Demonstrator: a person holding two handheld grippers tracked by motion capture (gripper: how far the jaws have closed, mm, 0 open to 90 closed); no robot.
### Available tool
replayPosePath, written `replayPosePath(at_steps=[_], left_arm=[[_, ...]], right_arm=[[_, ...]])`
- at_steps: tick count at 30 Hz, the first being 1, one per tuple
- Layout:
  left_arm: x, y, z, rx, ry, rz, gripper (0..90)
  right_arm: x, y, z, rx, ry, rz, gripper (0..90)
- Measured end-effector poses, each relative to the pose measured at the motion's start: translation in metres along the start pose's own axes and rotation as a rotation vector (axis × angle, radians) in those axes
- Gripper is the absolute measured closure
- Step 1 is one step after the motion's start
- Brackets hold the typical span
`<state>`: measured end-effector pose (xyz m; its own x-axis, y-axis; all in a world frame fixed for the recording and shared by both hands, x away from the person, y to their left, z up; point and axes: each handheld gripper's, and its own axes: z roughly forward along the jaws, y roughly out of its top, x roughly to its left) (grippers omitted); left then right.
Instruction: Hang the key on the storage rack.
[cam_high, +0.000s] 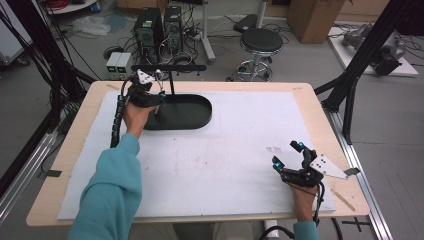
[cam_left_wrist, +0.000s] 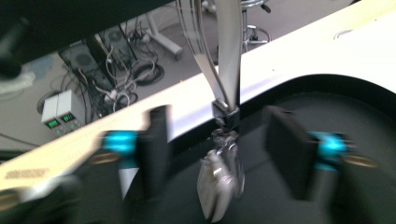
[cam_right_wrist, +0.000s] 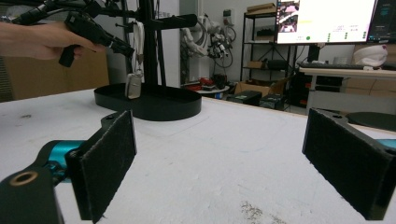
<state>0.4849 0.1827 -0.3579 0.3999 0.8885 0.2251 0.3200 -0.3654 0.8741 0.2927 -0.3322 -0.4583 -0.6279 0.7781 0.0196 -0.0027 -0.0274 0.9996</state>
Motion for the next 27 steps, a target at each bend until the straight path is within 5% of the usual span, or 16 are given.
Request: replayPosePath(at_steps=[2,5,11,19,27], left_arm=[[0.003,0.0,-0.004,-0.038,-0.052,0.008,23.9],[0.008,-0.003,-0.013,-0.11,-0.138,-0.078,5.5],[0.019,-0.014,-0.046,-0.235,-0.26,-0.092,1.7],[0.021,-0.047,-0.099,-0.316,-0.345,-0.062,1.7],[0.025,-0.099,-0.138,-0.362,-0.356,-0.09,1.7]], right_arm=[[0.0,0.0,0.0,-0.001,0.0,-0.001,9.2],[0.0,0.0,0.0,0.0,0.0,0.0,9.2],[0.0,0.0,0.0,-0.002,-0.001,0.0,9.3],[0.0,0.0,0.0,0.007,-0.001,0.0,9.2],[0.0,0.0,0.001,0.004,-0.005,-0.012,9.2]])
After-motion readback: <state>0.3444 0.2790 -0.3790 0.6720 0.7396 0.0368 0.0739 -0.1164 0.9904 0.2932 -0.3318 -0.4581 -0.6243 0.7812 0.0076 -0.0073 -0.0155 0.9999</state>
